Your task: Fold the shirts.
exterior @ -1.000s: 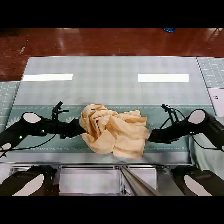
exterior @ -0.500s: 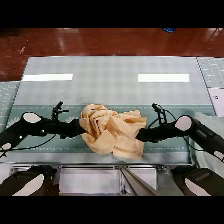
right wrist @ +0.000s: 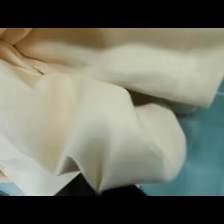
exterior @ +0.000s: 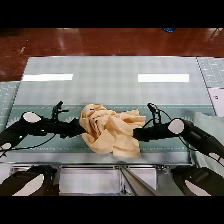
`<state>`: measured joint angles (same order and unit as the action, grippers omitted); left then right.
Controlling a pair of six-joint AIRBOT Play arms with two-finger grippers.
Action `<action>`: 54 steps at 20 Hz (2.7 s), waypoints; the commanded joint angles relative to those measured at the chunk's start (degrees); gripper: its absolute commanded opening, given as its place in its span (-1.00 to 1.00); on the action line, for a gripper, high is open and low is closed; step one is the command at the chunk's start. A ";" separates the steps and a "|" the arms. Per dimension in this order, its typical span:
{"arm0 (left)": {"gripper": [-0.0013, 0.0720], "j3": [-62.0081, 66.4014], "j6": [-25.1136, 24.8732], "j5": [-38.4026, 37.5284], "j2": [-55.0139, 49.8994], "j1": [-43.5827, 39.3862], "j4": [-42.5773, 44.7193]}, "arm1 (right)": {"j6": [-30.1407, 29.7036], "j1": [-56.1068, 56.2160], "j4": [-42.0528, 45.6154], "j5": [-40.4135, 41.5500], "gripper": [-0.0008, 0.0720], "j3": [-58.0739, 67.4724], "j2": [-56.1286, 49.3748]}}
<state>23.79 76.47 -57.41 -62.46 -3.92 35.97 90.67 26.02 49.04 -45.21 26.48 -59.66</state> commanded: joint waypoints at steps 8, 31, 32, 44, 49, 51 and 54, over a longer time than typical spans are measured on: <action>-0.91 39.15 -0.98 2.01 7.04 11.67 -7.10 | -9.51 -28.83 9.88 -19.08 -0.90 53.11 1.31; -0.91 56.96 6.71 -25.18 30.01 29.38 12.87 | -9.11 -34.38 8.87 -43.91 -0.90 30.34 25.66; -0.91 50.64 6.12 -25.14 29.83 28.92 10.97 | -9.94 -34.38 6.78 -41.44 -0.90 26.18 25.66; -0.91 16.94 1.55 16.70 0.66 9.97 5.75 | -17.11 -34.42 5.88 -15.21 -0.90 28.50 -15.61; 0.43 23.61 1.92 7.87 -11.13 10.08 -0.79 | -13.94 -35.54 6.58 -17.66 0.15 45.70 -28.20; 0.43 29.20 0.24 -1.90 -11.69 15.41 -0.74 | -11.76 -39.41 9.86 -21.64 0.15 52.85 -28.02; 0.43 35.95 -1.03 -12.00 -8.61 25.38 -0.28 | -9.44 -49.46 13.75 -27.52 0.14 58.47 -24.87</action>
<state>54.02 76.71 -58.74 -71.64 14.39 36.21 78.61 -16.58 58.85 -67.57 78.89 -85.23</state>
